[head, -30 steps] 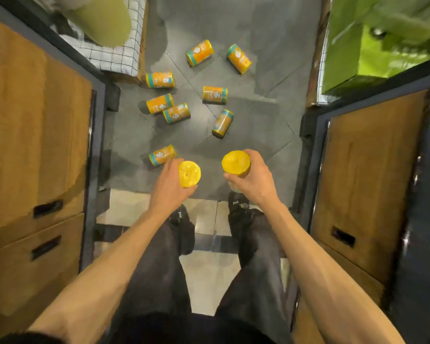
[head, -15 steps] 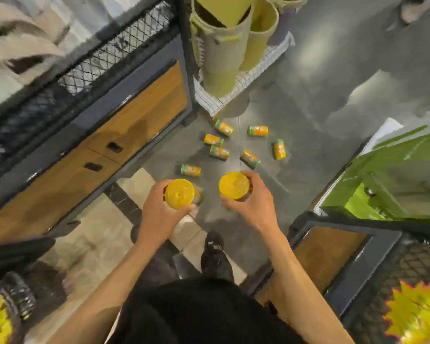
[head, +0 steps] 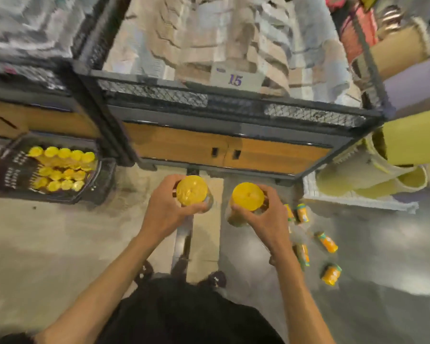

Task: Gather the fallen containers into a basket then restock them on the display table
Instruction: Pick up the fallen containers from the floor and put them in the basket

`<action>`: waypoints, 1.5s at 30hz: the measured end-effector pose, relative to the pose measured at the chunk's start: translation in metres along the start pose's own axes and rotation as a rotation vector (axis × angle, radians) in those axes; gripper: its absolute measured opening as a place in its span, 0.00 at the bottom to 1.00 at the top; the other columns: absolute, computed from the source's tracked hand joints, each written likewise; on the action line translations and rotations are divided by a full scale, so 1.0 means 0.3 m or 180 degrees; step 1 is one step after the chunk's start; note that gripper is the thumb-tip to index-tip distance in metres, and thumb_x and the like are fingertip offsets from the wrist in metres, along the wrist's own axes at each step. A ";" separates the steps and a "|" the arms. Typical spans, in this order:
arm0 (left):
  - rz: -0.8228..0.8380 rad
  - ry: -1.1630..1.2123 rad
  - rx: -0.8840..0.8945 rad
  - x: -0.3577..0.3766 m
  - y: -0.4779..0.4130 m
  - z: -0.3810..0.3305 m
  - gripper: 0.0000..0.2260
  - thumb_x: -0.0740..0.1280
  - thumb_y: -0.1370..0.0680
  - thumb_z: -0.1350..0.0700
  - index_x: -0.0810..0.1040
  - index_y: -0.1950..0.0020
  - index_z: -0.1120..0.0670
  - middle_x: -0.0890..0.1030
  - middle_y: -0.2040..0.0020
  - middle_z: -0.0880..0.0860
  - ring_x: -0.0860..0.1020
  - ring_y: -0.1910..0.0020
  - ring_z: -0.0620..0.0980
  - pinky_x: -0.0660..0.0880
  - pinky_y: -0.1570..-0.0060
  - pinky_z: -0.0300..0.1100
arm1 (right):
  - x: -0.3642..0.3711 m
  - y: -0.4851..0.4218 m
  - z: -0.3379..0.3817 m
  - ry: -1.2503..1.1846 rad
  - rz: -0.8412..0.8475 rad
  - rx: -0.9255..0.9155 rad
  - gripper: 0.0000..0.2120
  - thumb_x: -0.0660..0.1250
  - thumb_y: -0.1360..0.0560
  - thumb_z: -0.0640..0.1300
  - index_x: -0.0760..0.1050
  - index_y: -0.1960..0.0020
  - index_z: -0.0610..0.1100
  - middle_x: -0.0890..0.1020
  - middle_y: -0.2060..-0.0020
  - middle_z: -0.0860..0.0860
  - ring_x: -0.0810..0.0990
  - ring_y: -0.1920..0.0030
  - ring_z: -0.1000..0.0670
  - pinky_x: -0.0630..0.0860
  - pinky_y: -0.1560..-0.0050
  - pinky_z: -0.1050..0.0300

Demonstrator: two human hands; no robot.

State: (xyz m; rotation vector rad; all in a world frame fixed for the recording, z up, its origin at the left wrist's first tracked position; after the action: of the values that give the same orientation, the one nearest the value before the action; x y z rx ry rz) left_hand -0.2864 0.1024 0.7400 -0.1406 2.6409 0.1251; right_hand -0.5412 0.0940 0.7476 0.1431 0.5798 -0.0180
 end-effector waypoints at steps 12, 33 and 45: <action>-0.1507 -0.0213 -0.0200 -0.960 0.179 0.353 0.32 0.80 0.37 0.40 0.73 0.39 0.47 0.77 0.43 0.45 0.76 0.46 0.46 0.78 0.48 0.50 | 0.851 0.020 0.687 0.0219 0.0999 -0.1117 0.31 0.78 0.37 0.62 0.71 0.39 0.56 0.78 0.48 0.60 0.78 0.47 0.57 0.79 0.49 0.56; -0.2096 -0.0317 -0.1141 -1.883 0.192 0.966 0.32 0.79 0.40 0.36 0.74 0.41 0.45 0.77 0.46 0.44 0.76 0.49 0.45 0.79 0.53 0.46 | 1.892 -0.032 1.237 0.0413 0.1821 -0.1486 0.33 0.75 0.40 0.69 0.71 0.40 0.59 0.79 0.49 0.62 0.78 0.49 0.58 0.81 0.52 0.53; -0.1678 -0.0448 -0.1432 -2.252 -0.077 1.281 0.30 0.80 0.39 0.40 0.71 0.42 0.44 0.76 0.46 0.43 0.75 0.47 0.46 0.77 0.50 0.51 | 2.391 -0.187 1.378 0.0482 0.2005 -0.1062 0.32 0.79 0.40 0.63 0.69 0.41 0.60 0.78 0.47 0.59 0.78 0.46 0.53 0.79 0.48 0.46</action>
State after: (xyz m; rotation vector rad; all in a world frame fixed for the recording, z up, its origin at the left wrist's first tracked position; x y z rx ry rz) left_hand 0.4875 0.1754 0.7246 -0.9273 2.3058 0.5223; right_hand 0.2810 -0.0026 0.6898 -0.0030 0.6601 0.7027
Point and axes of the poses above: each hand's wrist, its own y-axis away from the middle knuckle, its own x-axis out of the palm, z = x × y, the point moved 7 cm from there along -y, towards the middle knuckle
